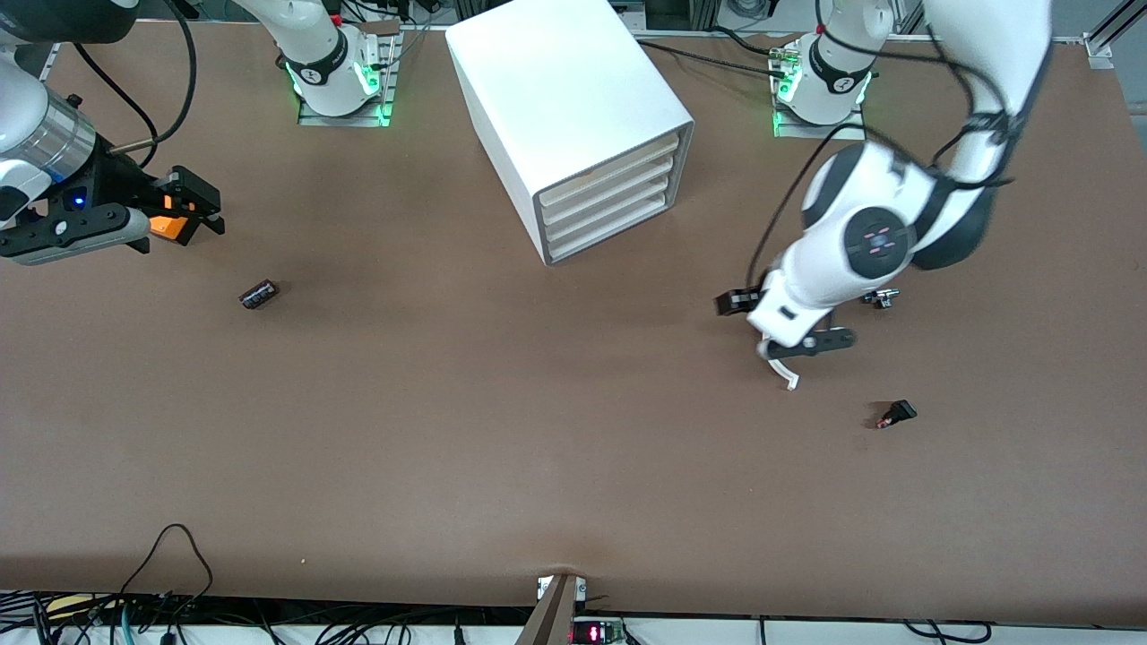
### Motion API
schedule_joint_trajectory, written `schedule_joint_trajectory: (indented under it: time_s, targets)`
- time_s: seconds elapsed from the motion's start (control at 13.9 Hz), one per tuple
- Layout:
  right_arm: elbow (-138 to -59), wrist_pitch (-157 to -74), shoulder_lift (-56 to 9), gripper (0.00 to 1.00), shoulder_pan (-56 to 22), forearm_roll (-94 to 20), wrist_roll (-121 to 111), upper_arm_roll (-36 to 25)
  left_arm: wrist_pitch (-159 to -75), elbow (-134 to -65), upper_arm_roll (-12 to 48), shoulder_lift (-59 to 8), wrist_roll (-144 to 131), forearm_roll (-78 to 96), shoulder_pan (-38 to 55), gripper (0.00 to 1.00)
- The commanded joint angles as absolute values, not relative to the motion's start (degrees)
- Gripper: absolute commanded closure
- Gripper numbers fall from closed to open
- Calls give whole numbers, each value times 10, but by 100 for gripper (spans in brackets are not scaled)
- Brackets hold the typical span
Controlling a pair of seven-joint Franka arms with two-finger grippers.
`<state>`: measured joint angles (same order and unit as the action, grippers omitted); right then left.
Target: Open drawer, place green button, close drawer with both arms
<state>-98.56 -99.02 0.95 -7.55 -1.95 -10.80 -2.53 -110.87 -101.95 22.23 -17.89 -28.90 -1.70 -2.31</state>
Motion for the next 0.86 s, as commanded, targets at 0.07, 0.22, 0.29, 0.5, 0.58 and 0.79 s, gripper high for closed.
schedule_joint_trajectory:
  time_s: [0.07, 0.22, 0.29, 0.5, 0.58, 0.79]
  targets:
    - [-972, -985, 4, 0, -71, -22, -108, -23, -1038, -1034, 127, -85, -151, -17, -11, 0]
    - [-972, -986, 3, 0, -71, -21, -108, -23, -1006, -1034, 95, -51, -114, -17, -12, 0]
    - [-972, -986, 3, 0, -71, -21, -108, -23, -990, -1034, 78, -35, -97, -17, -12, 0]
    - [-972, -986, 3, 0, -71, -20, -108, -23, -951, -1033, 39, 0, -44, -17, -13, 0]
    - [-972, -986, 3, 0, -71, -20, -109, -23, -948, -1033, 28, 8, -27, -17, -16, 0]
    - [-972, -986, 3, 0, -71, -20, -109, -23, -947, -1030, 5, 17, 36, -18, -18, 0]
